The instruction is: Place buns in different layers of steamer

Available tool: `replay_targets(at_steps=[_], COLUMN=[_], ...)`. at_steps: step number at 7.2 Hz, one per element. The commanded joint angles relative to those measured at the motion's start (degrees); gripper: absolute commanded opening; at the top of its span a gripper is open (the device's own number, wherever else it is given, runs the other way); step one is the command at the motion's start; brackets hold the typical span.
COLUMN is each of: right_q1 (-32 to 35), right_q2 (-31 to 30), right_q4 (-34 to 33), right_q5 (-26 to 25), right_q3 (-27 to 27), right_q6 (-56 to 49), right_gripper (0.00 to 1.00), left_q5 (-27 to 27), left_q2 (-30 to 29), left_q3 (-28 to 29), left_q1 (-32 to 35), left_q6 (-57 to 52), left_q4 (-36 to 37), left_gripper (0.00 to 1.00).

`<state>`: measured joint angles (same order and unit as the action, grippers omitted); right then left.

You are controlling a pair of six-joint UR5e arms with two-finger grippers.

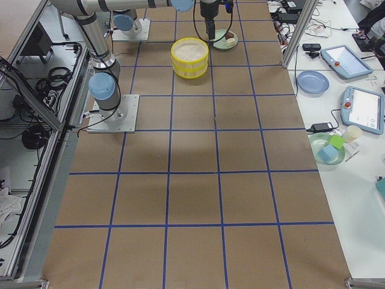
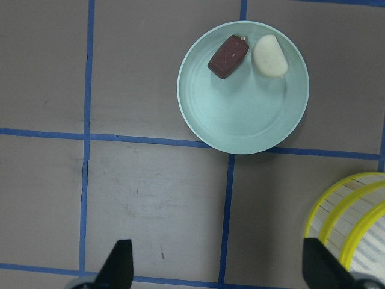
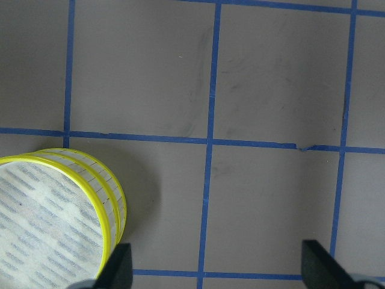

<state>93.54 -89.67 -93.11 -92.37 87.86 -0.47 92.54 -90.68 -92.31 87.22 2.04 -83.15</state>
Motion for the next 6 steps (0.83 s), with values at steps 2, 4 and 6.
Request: replay_targets(at_steps=[2, 4, 6], right_q1=[0.2, 0.2, 0.9], right_q2=[-0.2, -0.2, -0.7], right_q4=[-0.1, -0.1, 0.0], right_q5=[0.0, 0.1, 0.2], right_q3=[0.7, 0.8, 3.1], right_q6=[0.4, 0.5, 1.2], right_gripper=[1.00, 1.00, 1.00], left_q5=[1.2, -3.4, -4.6], left_q2=[-4.0, -9.5, -15.5], left_q3=[-1.2, -1.4, -1.4], left_q1=[0.0, 0.0, 0.1], left_q6=[3.7, 5.2, 15.7], left_q4=[4.6, 18.1, 22.2], left_gripper=[1.00, 1.00, 1.00])
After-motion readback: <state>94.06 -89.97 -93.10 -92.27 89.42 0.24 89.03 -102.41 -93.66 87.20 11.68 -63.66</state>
